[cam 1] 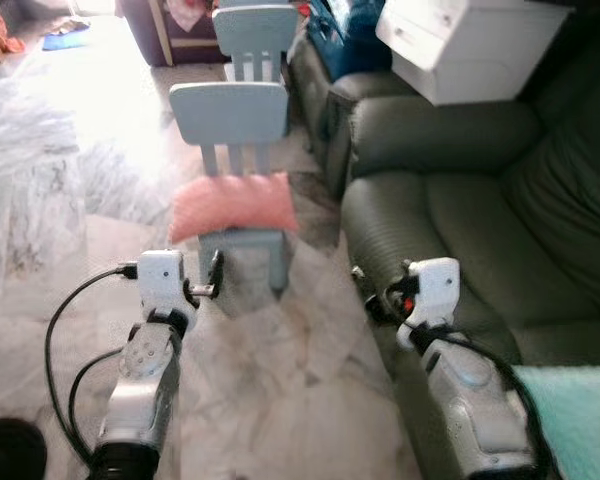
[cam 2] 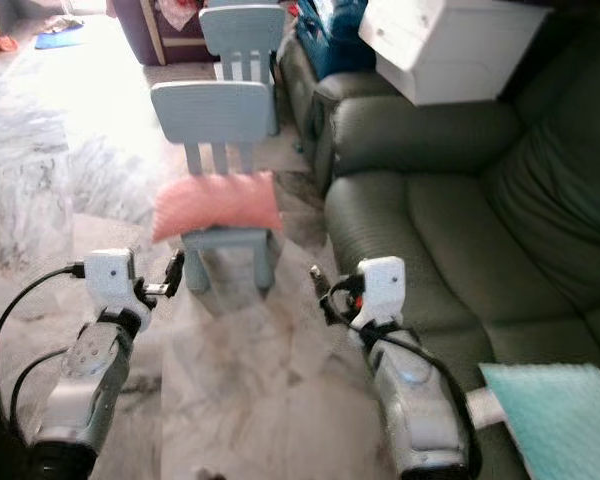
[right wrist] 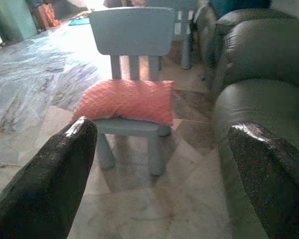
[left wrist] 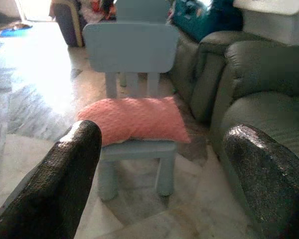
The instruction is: Move the pillow to the sofa
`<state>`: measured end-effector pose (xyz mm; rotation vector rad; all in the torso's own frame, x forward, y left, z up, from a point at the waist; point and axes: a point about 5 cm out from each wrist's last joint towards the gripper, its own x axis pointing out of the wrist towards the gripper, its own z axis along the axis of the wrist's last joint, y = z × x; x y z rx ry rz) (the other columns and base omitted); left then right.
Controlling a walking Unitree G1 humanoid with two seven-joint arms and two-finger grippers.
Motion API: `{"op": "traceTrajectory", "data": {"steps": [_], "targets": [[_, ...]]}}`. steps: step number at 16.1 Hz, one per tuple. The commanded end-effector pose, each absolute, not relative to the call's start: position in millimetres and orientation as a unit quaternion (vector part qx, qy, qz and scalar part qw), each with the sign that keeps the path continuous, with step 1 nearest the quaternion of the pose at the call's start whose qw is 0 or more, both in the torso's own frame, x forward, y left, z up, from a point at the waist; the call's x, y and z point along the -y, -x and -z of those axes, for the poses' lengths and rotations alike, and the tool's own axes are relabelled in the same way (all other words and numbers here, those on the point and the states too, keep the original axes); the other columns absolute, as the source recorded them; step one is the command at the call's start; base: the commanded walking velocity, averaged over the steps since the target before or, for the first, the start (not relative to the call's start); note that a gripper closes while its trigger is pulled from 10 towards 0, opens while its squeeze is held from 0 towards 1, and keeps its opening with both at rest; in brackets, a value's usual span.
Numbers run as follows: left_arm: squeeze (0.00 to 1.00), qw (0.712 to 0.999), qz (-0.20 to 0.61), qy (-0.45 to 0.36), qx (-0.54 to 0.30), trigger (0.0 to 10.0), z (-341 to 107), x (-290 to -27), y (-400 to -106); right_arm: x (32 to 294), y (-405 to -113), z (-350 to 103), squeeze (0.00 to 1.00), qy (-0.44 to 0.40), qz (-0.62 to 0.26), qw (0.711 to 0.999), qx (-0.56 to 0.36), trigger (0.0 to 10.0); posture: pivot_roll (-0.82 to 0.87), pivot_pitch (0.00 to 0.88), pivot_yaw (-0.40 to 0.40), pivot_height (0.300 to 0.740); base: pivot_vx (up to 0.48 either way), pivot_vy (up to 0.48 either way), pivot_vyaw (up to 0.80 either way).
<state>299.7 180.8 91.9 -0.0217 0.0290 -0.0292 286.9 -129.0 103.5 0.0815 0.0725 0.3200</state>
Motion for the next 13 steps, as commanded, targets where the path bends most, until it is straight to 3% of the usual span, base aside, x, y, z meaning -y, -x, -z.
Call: {"op": "traceTrajectory", "data": {"steps": [1, 5, 7, 13], "targets": [[0.00, 1.000, 0.005, 0.016, -0.026, 10.0, -89.2, -183.2, -299.1, 130.2, -286.1, -105.1, 0.00, -0.040, -0.161, 0.986, -0.034, 10.0, -0.13, 0.135, -0.018, 0.740, 0.375, 0.000, 0.00], [0.00, 0.998, -0.010, 0.048, -0.042, 10.0, -85.2, -184.2, -298.7, 128.3, -285.8, -104.0, 0.00, -0.044, -0.160, 0.985, -0.035, 10.0, -0.12, 0.125, -0.017, 0.740, 0.000, 0.000, 0.00], [0.00, 0.997, -0.014, 0.053, -0.049, 10.0, -84.4, -185.1, -300.4, 126.9, -286.7, -103.7, 0.00, -0.045, -0.161, 0.985, -0.035, 10.0, -0.12, 0.121, -0.016, 0.740, 0.000, 0.281, 0.00], [0.00, 0.997, -0.007, 0.051, -0.057, 10.0, -84.3, -183.3, -301.7, 127.0, -287.7, -103.4, 0.00, -0.045, -0.158, 0.986, -0.035, 10.0, -0.12, 0.118, -0.009, 0.740, 0.000, 0.480, 0.00]]}}
